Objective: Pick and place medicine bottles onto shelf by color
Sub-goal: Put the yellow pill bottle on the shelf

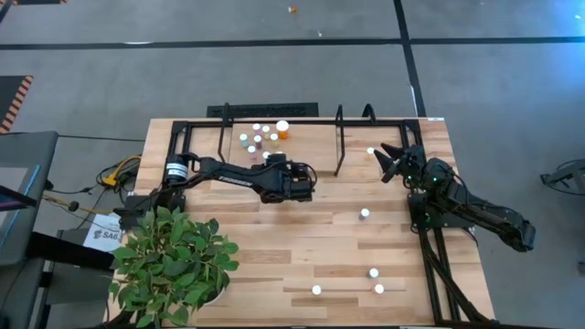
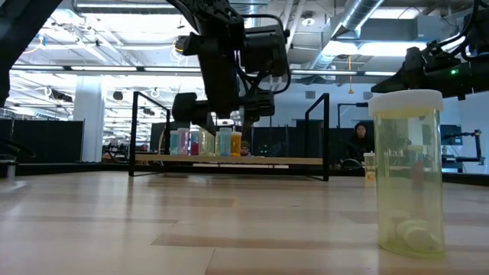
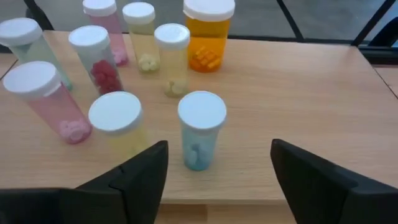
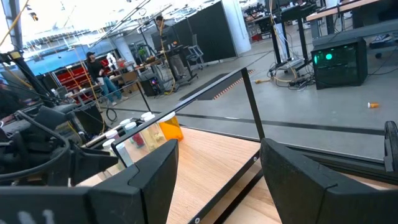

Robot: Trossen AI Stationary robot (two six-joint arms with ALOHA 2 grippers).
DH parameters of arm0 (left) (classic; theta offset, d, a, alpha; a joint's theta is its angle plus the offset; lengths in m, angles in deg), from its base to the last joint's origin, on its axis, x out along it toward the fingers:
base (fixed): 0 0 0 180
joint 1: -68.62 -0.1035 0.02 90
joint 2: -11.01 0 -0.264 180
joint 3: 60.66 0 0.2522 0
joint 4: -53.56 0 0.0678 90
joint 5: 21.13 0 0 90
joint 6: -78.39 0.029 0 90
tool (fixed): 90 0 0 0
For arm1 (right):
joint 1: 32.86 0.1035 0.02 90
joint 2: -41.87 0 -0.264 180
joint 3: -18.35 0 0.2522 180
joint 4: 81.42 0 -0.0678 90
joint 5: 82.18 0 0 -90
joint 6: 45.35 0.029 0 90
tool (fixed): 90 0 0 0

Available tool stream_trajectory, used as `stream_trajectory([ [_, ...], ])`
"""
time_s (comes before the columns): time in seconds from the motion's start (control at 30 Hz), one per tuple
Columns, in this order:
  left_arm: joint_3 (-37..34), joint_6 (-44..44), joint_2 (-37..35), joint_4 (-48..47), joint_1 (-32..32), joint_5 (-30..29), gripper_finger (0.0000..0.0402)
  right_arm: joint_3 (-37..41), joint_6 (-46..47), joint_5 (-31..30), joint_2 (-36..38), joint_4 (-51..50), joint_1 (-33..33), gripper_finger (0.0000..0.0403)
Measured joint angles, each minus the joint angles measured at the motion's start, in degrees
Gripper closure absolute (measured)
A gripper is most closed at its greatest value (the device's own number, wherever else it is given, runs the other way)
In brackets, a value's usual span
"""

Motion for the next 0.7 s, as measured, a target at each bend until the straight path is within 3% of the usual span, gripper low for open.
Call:
stream_trajectory([
  [0.3,0.75,2.23,-0.04,-0.91,2.30,0.36,0.0115,0.00,0.02,0.00,0.00,0.00,-0.02,0.0154],
  [0.7,0.75,11.41,-0.04,-0.24,9.39,6.33,0.0115,0.00,0.02,0.02,-0.01,0.01,-0.02,0.0154],
])
